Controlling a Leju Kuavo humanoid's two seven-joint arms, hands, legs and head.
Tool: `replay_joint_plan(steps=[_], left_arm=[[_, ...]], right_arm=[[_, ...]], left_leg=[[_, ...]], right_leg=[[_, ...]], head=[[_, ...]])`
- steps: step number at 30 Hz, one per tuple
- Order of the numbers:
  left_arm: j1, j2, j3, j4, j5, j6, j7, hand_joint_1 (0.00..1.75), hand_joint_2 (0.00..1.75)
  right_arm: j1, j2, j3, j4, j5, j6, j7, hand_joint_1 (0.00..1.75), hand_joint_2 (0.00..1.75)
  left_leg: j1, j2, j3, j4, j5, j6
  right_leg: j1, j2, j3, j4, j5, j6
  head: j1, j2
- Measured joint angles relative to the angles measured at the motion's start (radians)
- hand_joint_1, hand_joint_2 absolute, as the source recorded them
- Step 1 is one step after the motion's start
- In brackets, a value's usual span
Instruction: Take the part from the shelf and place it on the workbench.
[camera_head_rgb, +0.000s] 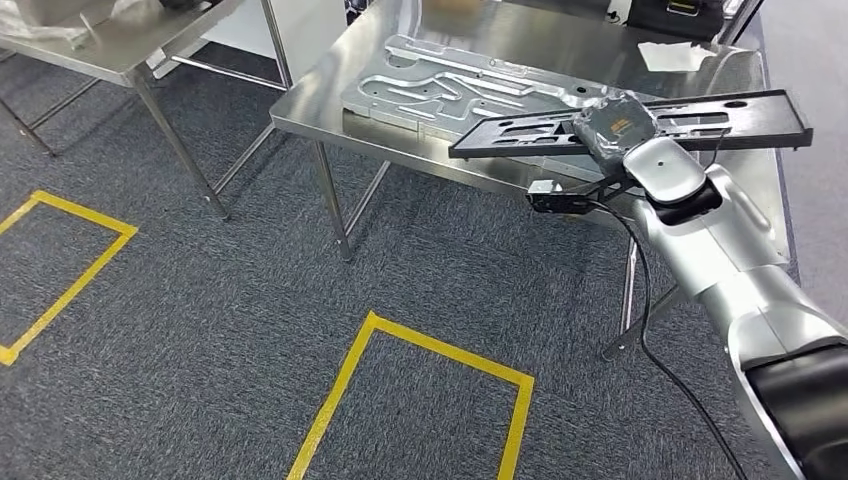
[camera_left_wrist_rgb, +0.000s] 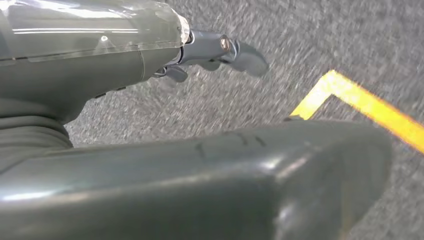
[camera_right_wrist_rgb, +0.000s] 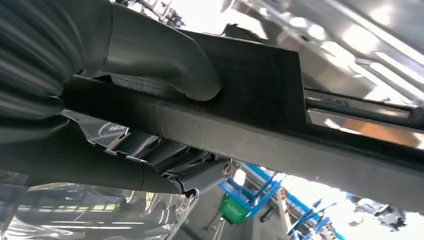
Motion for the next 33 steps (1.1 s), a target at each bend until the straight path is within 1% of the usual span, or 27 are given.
replay_joint_plan(steps=[1, 2, 3, 5, 6, 7, 8, 9, 10, 11, 12, 13, 14, 16, 17, 18, 20, 21, 22, 23, 25, 27, 28, 29, 31, 32, 33], left_arm=[[0.000, 0.000, 0.000, 0.000, 0.000, 0.000, 0.000, 0.00, 0.00], [-0.001, 0.001, 0.000, 0.000, -0.001, 0.000, 0.000, 0.00, 0.00], [-0.001, 0.001, 0.001, 0.000, -0.001, 0.000, 0.000, 0.00, 0.00], [-0.003, 0.002, 0.001, 0.000, -0.001, 0.000, 0.000, 0.00, 0.00], [-0.003, 0.002, 0.001, 0.000, -0.002, 0.000, 0.000, 0.00, 0.00], [-0.003, 0.002, 0.002, 0.000, -0.003, 0.000, 0.000, 0.00, 0.00], [-0.002, 0.002, 0.002, 0.000, -0.003, 0.000, 0.000, 0.00, 0.00], [-0.001, 0.002, 0.004, 0.000, -0.003, 0.000, 0.001, 0.00, 0.00], [-0.001, 0.001, 0.005, 0.000, -0.004, 0.001, 0.001, 0.00, 0.00], [-0.001, 0.001, 0.006, 0.001, -0.004, 0.001, 0.001, 0.00, 0.00], [-0.003, 0.000, 0.007, 0.001, -0.005, 0.001, 0.001, 0.00, 0.00], [-0.004, 0.000, 0.008, 0.001, -0.006, 0.000, 0.002, 0.00, 0.00], [-0.005, 0.000, 0.009, 0.001, -0.008, 0.000, 0.002, 0.00, 0.00], [-0.004, 0.003, 0.009, 0.001, -0.013, -0.002, 0.003, 0.00, 0.00], [-0.005, 0.004, 0.009, 0.001, -0.016, -0.004, 0.003, 0.00, 0.00], [-0.006, 0.006, 0.009, 0.001, -0.020, -0.006, 0.004, 0.00, 0.00], [-0.007, 0.006, 0.009, 0.001, -0.026, -0.009, 0.005, 0.00, 0.00], [-0.005, 0.006, 0.009, 0.001, -0.029, -0.010, 0.006, 0.00, 0.00], [-0.003, 0.007, 0.009, 0.001, -0.032, -0.011, 0.008, 0.00, 0.00], [-0.002, 0.008, 0.009, 0.001, -0.035, -0.012, 0.009, 0.00, 0.00], [0.000, 0.011, 0.009, 0.001, -0.042, -0.013, 0.012, 0.00, 0.00], [0.000, 0.012, 0.009, 0.001, -0.048, -0.015, 0.013, 0.00, 0.00], [0.000, 0.012, 0.009, 0.001, -0.050, -0.016, 0.014, 0.00, 0.00], [0.000, 0.012, 0.009, 0.001, -0.052, -0.016, 0.015, 0.00, 0.00], [-0.001, 0.013, 0.009, 0.001, -0.056, -0.017, 0.015, 0.00, 0.00], [-0.001, 0.013, 0.009, 0.001, -0.058, -0.018, 0.015, 0.00, 0.00], [-0.001, 0.014, 0.009, 0.001, -0.059, -0.018, 0.015, 0.00, 0.00]], right_arm=[[0.001, 0.000, 0.000, 0.004, -0.003, -0.004, -0.001, 1.75, 1.75], [0.001, 0.001, -0.001, 0.008, -0.007, -0.008, -0.002, 1.75, 1.75], [0.004, 0.001, -0.003, 0.013, -0.014, -0.015, -0.003, 1.75, 1.75], [0.016, 0.002, -0.012, 0.021, -0.030, -0.030, -0.006, 1.75, 1.75], [0.026, 0.004, -0.018, 0.025, -0.039, -0.041, -0.008, 1.75, 1.75], [0.037, 0.006, -0.025, 0.028, -0.046, -0.054, -0.009, 1.75, 1.75], [0.045, 0.008, -0.032, 0.029, -0.052, -0.072, -0.009, 1.75, 1.75], [0.051, 0.011, -0.039, 0.030, -0.058, -0.093, -0.009, 1.75, 1.75], [0.054, 0.014, -0.046, 0.030, -0.064, -0.114, -0.009, 1.75, 1.75], [0.057, 0.016, -0.055, 0.028, -0.069, -0.136, -0.008, 1.75, 1.75], [0.064, 0.017, -0.066, 0.022, -0.074, -0.158, -0.007, 1.75, 1.75], [0.074, 0.017, -0.080, 0.011, -0.079, -0.179, -0.006, 1.75, 1.75], [0.088, 0.018, -0.095, -0.004, -0.083, -0.200, -0.004, 1.75, 1.75], [0.117, 0.020, -0.128, -0.038, -0.094, -0.237, -0.003, 1.75, 1.75], [0.130, 0.021, -0.145, -0.056, -0.102, -0.254, -0.003, 1.75, 1.75], [0.143, 0.022, -0.164, -0.074, -0.110, -0.270, -0.003, 1.75, 1.75], [0.175, 0.022, -0.202, -0.106, -0.128, -0.291, -0.005, 1.75, 1.75], [0.194, 0.022, -0.218, -0.119, -0.137, -0.295, -0.008, 1.75, 1.75], [0.215, 0.021, -0.235, -0.133, -0.145, -0.295, -0.013, 1.75, 1.75], [0.236, 0.019, -0.252, -0.147, -0.150, -0.294, -0.017, 1.75, 1.75], [0.272, 0.016, -0.289, -0.173, -0.153, -0.289, -0.026, 1.75, 1.75], [0.293, 0.013, -0.320, -0.190, -0.149, -0.281, -0.031, 1.75, 1.75], [0.302, 0.011, -0.333, -0.198, -0.148, -0.277, -0.033, 1.75, 1.75], [0.310, 0.008, -0.343, -0.205, -0.147, -0.274, -0.034, 1.75, 1.75], [0.326, 0.003, -0.362, -0.220, -0.145, -0.269, -0.035, 1.75, 1.75], [0.331, 0.001, -0.370, -0.226, -0.145, -0.267, -0.036, 1.75, 1.75], [0.335, -0.002, -0.376, -0.230, -0.144, -0.265, -0.036, 1.75, 1.75]], left_leg=[[0.000, 0.000, 0.009, -0.006, -0.004, 0.008], [0.000, -0.002, 0.020, -0.010, -0.007, 0.014], [-0.001, -0.003, 0.029, -0.014, -0.013, 0.020], [-0.003, -0.009, 0.048, -0.016, -0.028, 0.026], [-0.005, -0.012, 0.060, -0.016, -0.038, 0.027], [-0.008, -0.015, 0.073, -0.016, -0.048, 0.028], [-0.011, -0.017, 0.088, -0.016, -0.059, 0.029], [-0.014, -0.018, 0.103, -0.017, -0.070, 0.029], [-0.017, -0.018, 0.116, -0.016, -0.081, 0.029], [-0.020, -0.020, 0.126, -0.014, -0.091, 0.027], [-0.022, -0.022, 0.134, -0.013, -0.102, 0.023], [-0.024, -0.023, 0.142, -0.006, -0.109, 0.018], [-0.025, -0.025, 0.148, 0.000, -0.113, 0.012], [-0.025, -0.022, 0.153, 0.026, -0.123, 0.001], [-0.023, -0.019, 0.141, 0.056, -0.134, -0.004], [-0.021, -0.016, 0.116, 0.103, -0.152, -0.010], [-0.012, -0.010, 0.041, 0.219, -0.199, -0.020], [-0.008, -0.009, 0.008, 0.255, -0.214, -0.025], [-0.004, -0.007, -0.011, 0.261, -0.211, -0.029], [-0.001, -0.006, -0.015, 0.236, -0.187, -0.031], [0.003, -0.005, 0.007, 0.117, -0.092, -0.032], [0.000, -0.005, 0.028, 0.028, -0.042, -0.022], [-0.002, -0.006, 0.031, 0.013, -0.037, -0.015], [-0.005, -0.006, 0.034, 0.011, -0.042, -0.006], [-0.003, -0.007, 0.045, 0.006, -0.037, 0.007], [-0.002, -0.007, 0.052, 0.002, -0.038, 0.012], [-0.002, -0.007, 0.059, -0.001, -0.041, 0.017]], right_leg=[[-0.002, -0.001, -0.012, 0.027, 0.004, 0.003], [-0.004, -0.002, -0.037, 0.070, 0.003, 0.005], [-0.004, -0.003, -0.074, 0.130, -0.008, 0.006], [0.000, -0.003, -0.161, 0.244, -0.055, 0.006], [0.002, -0.003, -0.195, 0.272, -0.076, 0.005], [0.003, -0.003, -0.214, 0.270, -0.081, 0.001], [0.005, -0.003, -0.219, 0.239, -0.064, -0.004], [0.008, -0.003, -0.212, 0.184, -0.022, -0.012], [0.013, -0.003, -0.202, 0.119, 0.035, -0.022], [0.020, -0.001, -0.193, 0.065, 0.081, -0.030], [0.026, 0.002, -0.185, 0.027, 0.118, -0.038], [0.029, 0.005, -0.179, 0.009, 0.134, -0.043], [0.030, 0.008, -0.171, 0.005, 0.132, -0.048], [0.024, 0.008, -0.146, -0.001, 0.130, -0.055], [0.022, 0.007, -0.136, -0.002, 0.124, -0.059], [0.021, 0.007, -0.127, -0.003, 0.119, -0.061], [0.021, 0.007, -0.115, -0.002, 0.105, -0.063], [0.021, 0.008, -0.108, -0.002, 0.098, -0.062], [0.020, 0.009, -0.099, -0.002, 0.089, -0.060], [0.018, 0.010, -0.089, -0.001, 0.081, -0.057], [0.014, 0.011, -0.068, 0.001, 0.062, -0.048], [0.013, 0.013, -0.059, 0.004, 0.048, -0.037], [0.014, 0.013, -0.057, 0.006, 0.044, -0.030], [0.014, 0.014, -0.057, 0.007, 0.042, -0.024], [0.013, 0.011, -0.062, 0.026, 0.039, -0.013], [0.011, 0.008, -0.079, 0.057, 0.033, -0.009], [0.010, 0.005, -0.108, 0.106, 0.020, -0.006]], head=[[0.000, 0.000], [0.000, 0.000], [0.000, 0.000], [0.000, 0.000], [0.000, 0.000], [0.000, 0.000], [0.000, 0.000], [0.000, 0.000], [0.000, 0.000], [0.000, 0.000], [0.000, 0.000], [0.000, 0.000], [0.000, 0.000], [-0.001, 0.000], [-0.001, 0.000], [-0.001, 0.000], [-0.001, 0.000], [-0.001, 0.000], [-0.001, 0.000], [-0.001, 0.000], [-0.001, 0.000], [-0.001, 0.000], [-0.001, 0.000], [-0.001, 0.000], [-0.001, 0.000], [-0.001, 0.000], [-0.001, 0.000]])
